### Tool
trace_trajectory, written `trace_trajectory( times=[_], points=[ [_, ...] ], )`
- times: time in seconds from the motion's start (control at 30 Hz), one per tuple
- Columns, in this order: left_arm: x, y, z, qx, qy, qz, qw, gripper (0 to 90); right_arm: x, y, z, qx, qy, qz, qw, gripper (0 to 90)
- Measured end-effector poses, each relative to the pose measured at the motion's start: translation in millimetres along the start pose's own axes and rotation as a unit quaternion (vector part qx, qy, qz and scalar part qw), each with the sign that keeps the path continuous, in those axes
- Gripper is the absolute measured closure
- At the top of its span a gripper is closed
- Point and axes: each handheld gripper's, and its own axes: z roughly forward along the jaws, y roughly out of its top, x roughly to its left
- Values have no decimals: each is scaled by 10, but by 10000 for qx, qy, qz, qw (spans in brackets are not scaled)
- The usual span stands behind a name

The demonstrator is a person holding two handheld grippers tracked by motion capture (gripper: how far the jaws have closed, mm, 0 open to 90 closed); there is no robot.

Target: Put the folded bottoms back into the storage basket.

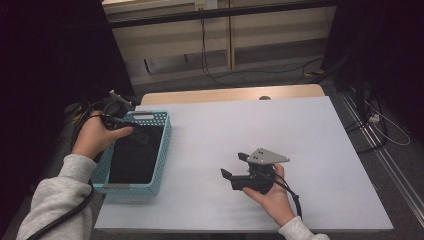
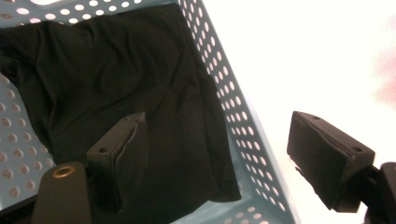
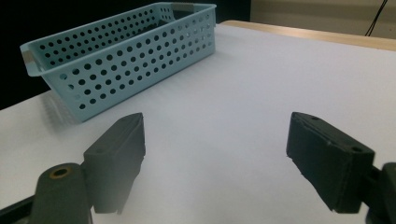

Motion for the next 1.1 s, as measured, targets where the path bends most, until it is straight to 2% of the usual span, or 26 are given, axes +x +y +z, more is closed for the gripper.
trace_trajectory(
  times=[0.13, 0.2, 0.4, 0.47, 0.5, 0.53, 0.73, 0.87, 0.93, 1.1],
  points=[
    [15, -57, 82, -17, -62, -34, 10000, 208, -59, -45, -45, 38, -29, 41, 10000, 194],
    [-10, -64, 103, -48, -100, 49, 9999, 208, -94, -64, -76, 51, -48, 64, 10000, 194],
    [-157, -68, 156, -152, -325, 206, 9991, 201, -197, -103, -174, 113, -114, 66, 9998, 191],
    [-203, -67, 173, -149, -349, 331, 9987, 197, -229, -112, -217, 121, -133, 87, 9998, 191],
    [-234, -71, 183, -148, -381, 323, 9986, 196, -239, -115, -232, 122, -139, 82, 9998, 191],
    [-258, -68, 187, -119, -425, 418, 9982, 194, -252, -120, -251, 128, -155, 85, 9998, 191],
    [-411, -69, 222, -254, -517, 477, 9972, 192, -327, -152, -348, 164, -189, 119, 9996, 190],
    [-472, -69, 243, -219, -580, 644, 9960, 190, -375, -172, -395, 170, -212, 166, 9995, 190],
    [-508, -77, 265, -275, -624, 612, 9958, 190, -391, -180, -413, 183, -210, 170, 9995, 189],
    [-589, -92, 316, -257, -710, 758, 9943, 187, -426, -199, -451, 229, -217, 158, 9994, 188]
  ],
)
